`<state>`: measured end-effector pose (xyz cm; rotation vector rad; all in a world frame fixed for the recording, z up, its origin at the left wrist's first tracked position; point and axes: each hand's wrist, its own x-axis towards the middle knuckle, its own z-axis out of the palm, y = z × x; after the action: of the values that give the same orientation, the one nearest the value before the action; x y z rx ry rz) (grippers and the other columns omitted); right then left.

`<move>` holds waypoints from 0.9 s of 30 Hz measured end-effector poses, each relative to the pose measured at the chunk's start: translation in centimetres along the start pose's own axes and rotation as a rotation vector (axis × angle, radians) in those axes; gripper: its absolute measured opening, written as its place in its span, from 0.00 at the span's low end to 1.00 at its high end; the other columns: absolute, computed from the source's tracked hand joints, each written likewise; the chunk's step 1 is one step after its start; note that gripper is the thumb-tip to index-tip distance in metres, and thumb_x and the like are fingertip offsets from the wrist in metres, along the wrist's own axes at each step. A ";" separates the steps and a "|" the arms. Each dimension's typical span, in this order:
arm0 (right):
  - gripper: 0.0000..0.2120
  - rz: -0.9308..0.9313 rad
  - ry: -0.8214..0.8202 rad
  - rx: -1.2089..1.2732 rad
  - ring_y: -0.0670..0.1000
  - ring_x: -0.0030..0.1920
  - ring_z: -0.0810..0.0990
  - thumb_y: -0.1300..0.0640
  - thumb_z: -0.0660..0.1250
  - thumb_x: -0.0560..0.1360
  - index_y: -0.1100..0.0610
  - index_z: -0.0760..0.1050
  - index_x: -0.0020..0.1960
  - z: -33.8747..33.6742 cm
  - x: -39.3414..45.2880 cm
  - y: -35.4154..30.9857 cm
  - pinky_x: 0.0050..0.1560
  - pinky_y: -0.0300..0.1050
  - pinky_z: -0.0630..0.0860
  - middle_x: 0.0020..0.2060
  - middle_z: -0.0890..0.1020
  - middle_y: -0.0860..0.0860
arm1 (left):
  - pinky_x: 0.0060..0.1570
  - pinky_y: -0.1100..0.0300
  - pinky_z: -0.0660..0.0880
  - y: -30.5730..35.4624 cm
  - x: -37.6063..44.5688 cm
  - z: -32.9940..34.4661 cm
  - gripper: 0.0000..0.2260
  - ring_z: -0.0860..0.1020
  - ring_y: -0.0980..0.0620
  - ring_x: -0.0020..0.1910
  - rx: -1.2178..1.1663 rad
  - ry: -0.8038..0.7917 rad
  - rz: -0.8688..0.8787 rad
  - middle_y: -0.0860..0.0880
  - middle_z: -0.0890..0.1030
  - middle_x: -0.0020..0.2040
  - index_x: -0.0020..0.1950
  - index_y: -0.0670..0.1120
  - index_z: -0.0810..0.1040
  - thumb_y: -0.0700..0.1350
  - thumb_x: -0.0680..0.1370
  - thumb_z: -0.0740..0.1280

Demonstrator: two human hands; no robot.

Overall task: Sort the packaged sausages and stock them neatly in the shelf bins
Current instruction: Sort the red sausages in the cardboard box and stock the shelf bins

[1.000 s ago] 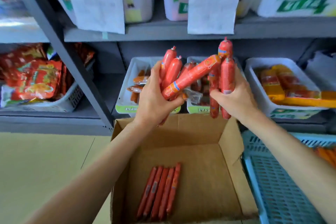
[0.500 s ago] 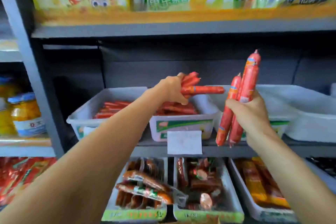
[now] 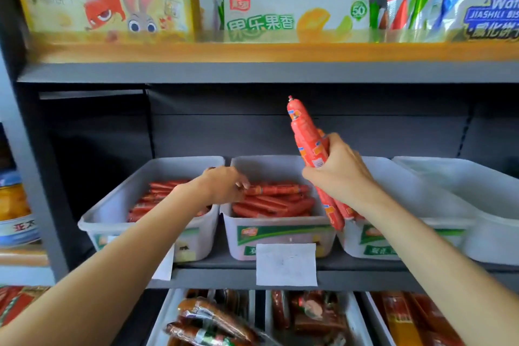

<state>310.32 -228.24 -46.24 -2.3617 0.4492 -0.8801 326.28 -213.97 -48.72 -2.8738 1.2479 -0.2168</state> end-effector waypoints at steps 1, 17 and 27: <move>0.15 -0.043 -0.026 -0.034 0.57 0.47 0.74 0.57 0.68 0.70 0.55 0.67 0.53 0.5 0.7 -0.8 0.43 0.44 0.67 0.46 0.77 0.53 | 0.64 0.57 0.65 -0.6 -0.5 0.2 0.15 0.73 0.49 0.64 -0.021 0.007 -0.007 0.52 0.75 0.65 0.65 0.53 0.74 0.47 0.79 0.61; 0.34 -0.112 -0.828 -0.569 0.55 0.65 0.70 0.49 0.69 0.74 0.47 0.57 0.75 7.4 7.0 3.5 0.65 0.49 0.68 0.69 0.68 0.50 | 0.55 0.61 0.68 -2.7 -2.3 0.5 0.14 0.76 0.50 0.57 -0.139 0.117 0.035 0.51 0.79 0.59 0.63 0.50 0.76 0.47 0.77 0.66; 0.29 -0.241 -0.768 -0.661 0.57 0.66 0.71 0.52 0.70 0.72 0.47 0.65 0.71 8.1 6.8 4.6 0.64 0.51 0.70 0.67 0.70 0.53 | 0.60 0.59 0.69 -1.5 -1.2 0.9 0.14 0.75 0.50 0.61 -0.143 0.123 -0.036 0.51 0.80 0.59 0.62 0.49 0.77 0.45 0.77 0.64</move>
<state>320.24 -231.95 -50.76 -3.1466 0.1359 0.1859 326.67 -212.06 -49.68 -3.0485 1.2816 -0.3213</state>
